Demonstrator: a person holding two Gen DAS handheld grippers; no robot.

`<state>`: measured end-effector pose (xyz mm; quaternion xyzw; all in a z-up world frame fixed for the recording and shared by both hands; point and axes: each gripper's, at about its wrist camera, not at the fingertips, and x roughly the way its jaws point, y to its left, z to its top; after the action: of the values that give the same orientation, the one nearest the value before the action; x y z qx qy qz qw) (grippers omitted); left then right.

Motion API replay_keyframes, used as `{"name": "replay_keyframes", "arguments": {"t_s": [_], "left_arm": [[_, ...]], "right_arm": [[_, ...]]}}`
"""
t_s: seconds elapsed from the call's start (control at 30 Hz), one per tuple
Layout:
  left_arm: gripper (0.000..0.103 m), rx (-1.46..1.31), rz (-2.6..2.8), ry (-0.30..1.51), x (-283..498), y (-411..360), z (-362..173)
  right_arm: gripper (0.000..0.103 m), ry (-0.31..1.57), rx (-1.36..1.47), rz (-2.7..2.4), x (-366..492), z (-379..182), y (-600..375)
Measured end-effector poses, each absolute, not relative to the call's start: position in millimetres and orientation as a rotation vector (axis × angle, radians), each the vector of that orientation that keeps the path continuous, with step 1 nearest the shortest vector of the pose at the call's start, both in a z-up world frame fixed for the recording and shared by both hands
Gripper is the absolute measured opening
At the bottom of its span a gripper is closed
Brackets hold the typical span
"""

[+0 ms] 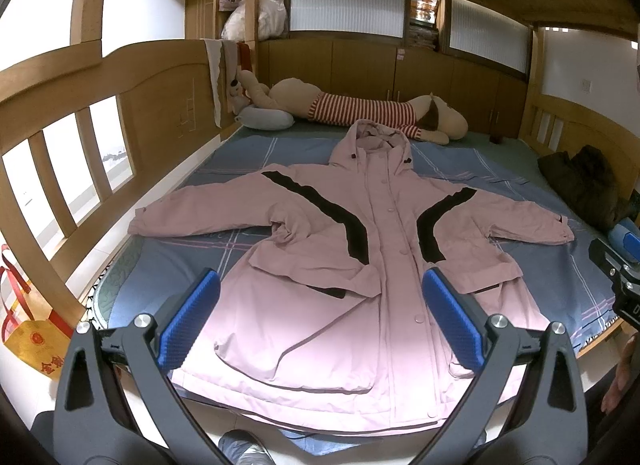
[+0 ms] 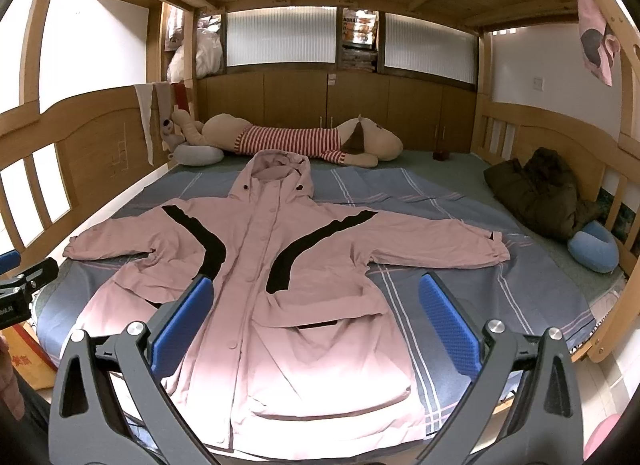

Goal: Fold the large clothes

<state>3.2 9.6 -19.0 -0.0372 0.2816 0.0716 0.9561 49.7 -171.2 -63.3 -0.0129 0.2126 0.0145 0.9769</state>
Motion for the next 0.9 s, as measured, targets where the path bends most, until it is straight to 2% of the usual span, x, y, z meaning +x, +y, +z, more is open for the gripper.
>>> {"name": "replay_keyframes", "arguments": {"t_s": [0.9], "left_arm": [[0.101, -0.071, 0.147, 0.571, 3.0, 7.1, -20.2]], "right_arm": [[0.102, 0.427, -0.025, 0.027, 48.5, -60.9, -174.5]]}}
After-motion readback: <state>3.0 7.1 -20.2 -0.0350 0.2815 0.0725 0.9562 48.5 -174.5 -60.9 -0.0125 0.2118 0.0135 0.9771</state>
